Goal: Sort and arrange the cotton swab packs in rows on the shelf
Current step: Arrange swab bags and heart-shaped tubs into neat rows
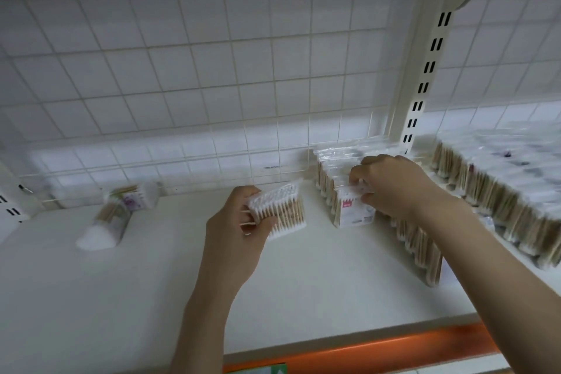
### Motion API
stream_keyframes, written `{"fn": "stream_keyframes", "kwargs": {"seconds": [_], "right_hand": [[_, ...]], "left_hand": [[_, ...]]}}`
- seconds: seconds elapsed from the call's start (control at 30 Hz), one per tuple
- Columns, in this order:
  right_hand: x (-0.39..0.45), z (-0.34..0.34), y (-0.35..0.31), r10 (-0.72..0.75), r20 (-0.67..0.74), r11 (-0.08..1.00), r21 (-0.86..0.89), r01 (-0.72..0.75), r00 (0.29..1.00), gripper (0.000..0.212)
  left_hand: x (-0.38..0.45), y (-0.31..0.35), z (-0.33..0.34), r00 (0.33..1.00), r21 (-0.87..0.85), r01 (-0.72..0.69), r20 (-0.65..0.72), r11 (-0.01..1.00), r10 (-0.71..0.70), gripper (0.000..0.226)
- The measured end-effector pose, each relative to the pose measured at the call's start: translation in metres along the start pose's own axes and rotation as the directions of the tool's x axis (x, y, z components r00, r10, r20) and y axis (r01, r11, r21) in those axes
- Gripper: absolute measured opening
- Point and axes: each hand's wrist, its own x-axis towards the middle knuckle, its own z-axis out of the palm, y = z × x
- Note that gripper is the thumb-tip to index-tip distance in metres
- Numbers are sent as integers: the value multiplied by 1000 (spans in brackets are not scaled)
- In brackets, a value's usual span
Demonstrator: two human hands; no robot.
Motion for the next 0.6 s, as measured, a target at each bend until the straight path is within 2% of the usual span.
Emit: {"fn": "stream_keyframes", "kwargs": {"seconds": [0.2, 0.3, 0.4, 0.5, 0.6], "right_hand": [[4, 0, 0, 7, -49, 996, -85, -11, 999, 25], [4, 0, -1, -7, -40, 994, -105, 2, 999, 26], [-1, -3, 2, -30, -16, 997, -75, 28, 999, 29], [-12, -13, 9, -22, 6, 1000, -12, 22, 1000, 41], [-27, -21, 19, 13, -30, 999, 38, -12, 999, 44]], "left_hand": [[-2, 6, 6, 1000, 15, 20, 3, 1000, -20, 47], [-3, 8, 9, 998, 36, 21, 53, 999, -23, 44], [-4, 11, 18, 992, 37, 19, 127, 999, -23, 39], [-5, 16, 34, 984, 43, -6, 177, 999, -2, 40], [-3, 22, 56, 973, 71, -56, 227, 996, 38, 42]]}}
